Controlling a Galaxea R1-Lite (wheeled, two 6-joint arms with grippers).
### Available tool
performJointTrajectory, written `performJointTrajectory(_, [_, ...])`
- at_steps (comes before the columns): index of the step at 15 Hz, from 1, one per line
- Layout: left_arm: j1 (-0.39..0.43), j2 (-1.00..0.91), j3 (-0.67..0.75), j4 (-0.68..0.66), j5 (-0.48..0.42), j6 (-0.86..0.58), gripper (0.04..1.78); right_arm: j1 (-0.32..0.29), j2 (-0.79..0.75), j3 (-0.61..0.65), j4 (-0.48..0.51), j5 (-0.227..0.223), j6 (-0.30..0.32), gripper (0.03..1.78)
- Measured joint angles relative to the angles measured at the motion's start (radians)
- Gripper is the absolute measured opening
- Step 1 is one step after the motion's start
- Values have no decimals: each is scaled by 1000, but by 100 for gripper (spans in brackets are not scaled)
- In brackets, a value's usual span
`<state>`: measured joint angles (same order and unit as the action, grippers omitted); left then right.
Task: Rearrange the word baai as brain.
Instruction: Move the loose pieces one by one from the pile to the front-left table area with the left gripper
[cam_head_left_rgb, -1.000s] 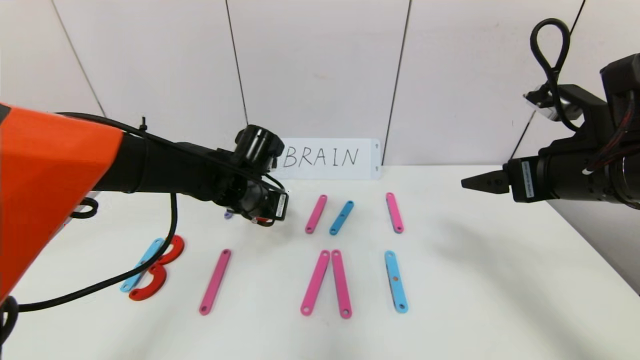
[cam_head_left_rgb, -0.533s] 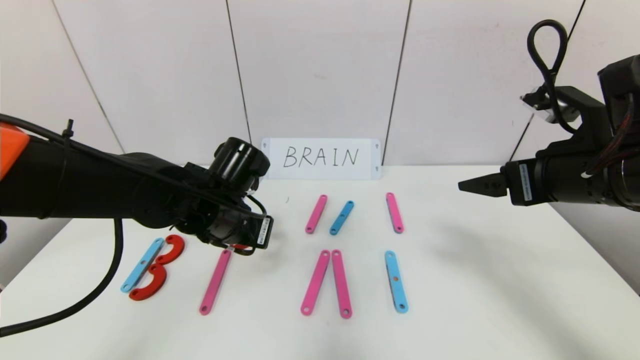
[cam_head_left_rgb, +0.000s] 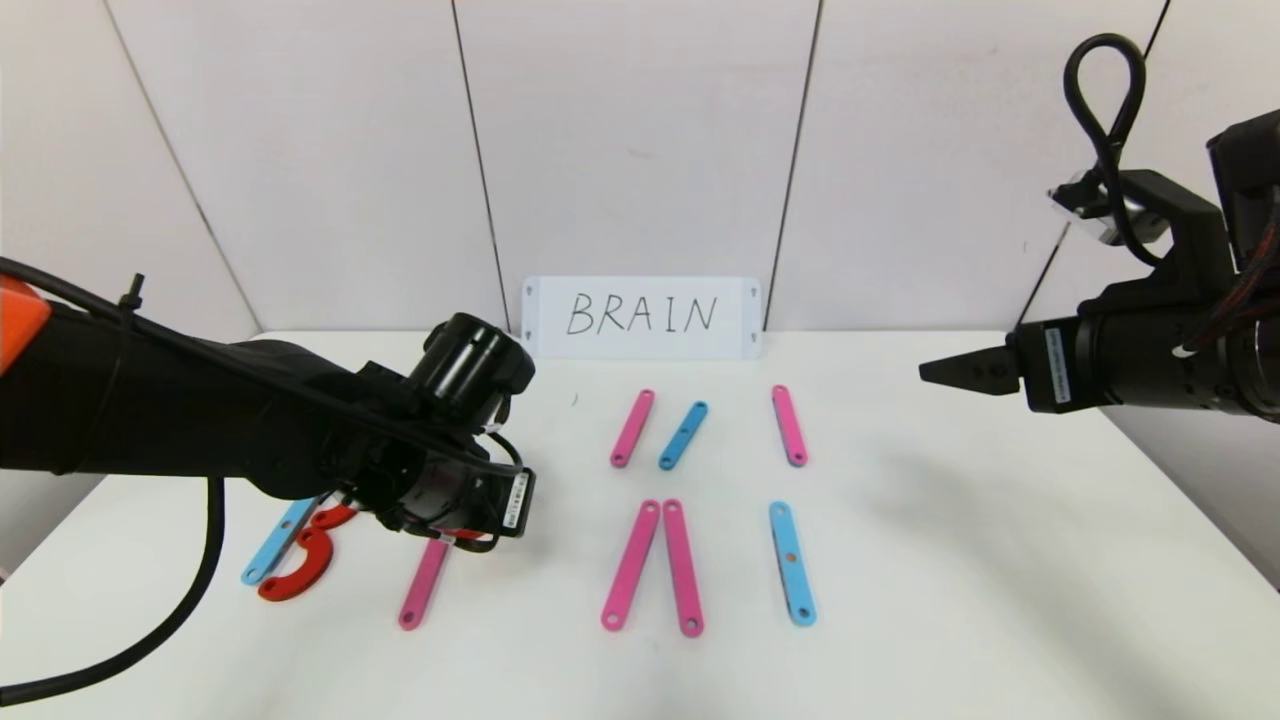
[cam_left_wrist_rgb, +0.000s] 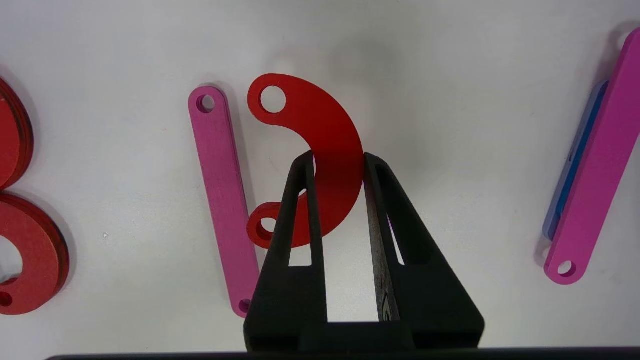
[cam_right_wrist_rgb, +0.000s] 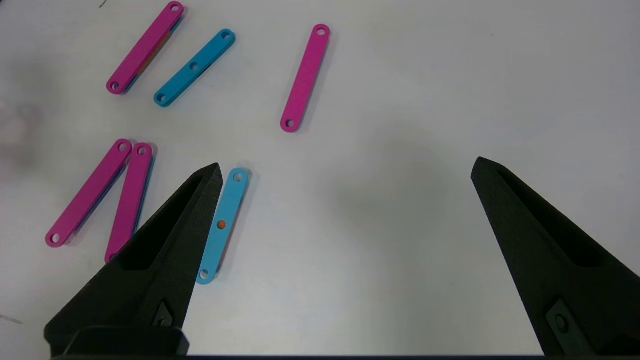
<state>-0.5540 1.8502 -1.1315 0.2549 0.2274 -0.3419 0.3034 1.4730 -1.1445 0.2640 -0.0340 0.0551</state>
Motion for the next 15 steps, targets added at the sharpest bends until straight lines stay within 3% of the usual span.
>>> performJointTrajectory(6, [-1,58,-21,1,1,-101,29,0,-3,0,0,1,0,174])
performJointTrajectory(15, [1,71,-10,11,3,-141,29,0,-3,0,0,0,0,174])
